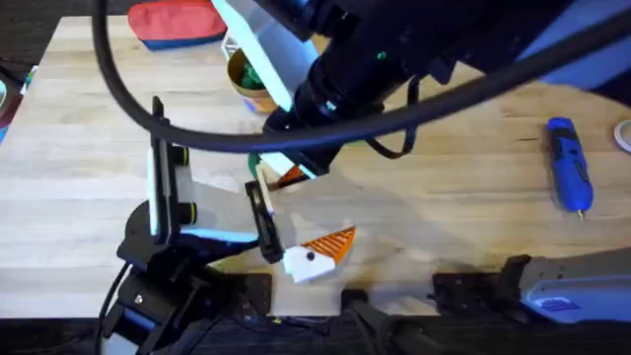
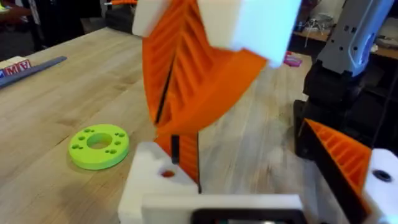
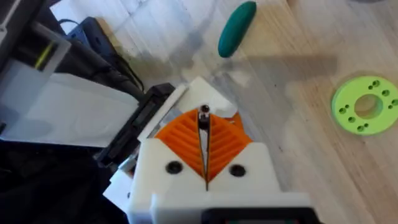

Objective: Pick up the gripper from the table and insert it into the empty holder that is missing its gripper. Then pick up a screw, insert it into the mounting hole, and use the screwdriver to tighten it. Finally, clean up the table by picking up the vegetable and placing it into the bucket.

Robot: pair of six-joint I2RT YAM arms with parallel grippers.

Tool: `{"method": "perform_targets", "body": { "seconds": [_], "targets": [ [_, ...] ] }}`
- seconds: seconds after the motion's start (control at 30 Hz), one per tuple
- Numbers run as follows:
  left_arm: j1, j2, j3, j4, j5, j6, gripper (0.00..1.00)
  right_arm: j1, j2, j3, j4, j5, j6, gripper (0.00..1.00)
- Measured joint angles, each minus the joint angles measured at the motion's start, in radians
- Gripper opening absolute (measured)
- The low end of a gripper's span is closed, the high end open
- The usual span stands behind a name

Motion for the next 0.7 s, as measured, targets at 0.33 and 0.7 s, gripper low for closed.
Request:
{"method": "perform_targets", "body": {
  "seconds": [0.33,0.7],
  "targets": [
    [0.000,0.000,0.000,-0.001,0.004,-0.001,0.989,0.003,0.024,0.004,0.006,0.000,0.000,0.003],
    [-0.002,0.000,0.000,-0.001,0.011,-0.001,0.988,0.003,0.038,0.008,0.014,0.009,0.000,0.003]
  ]
}}
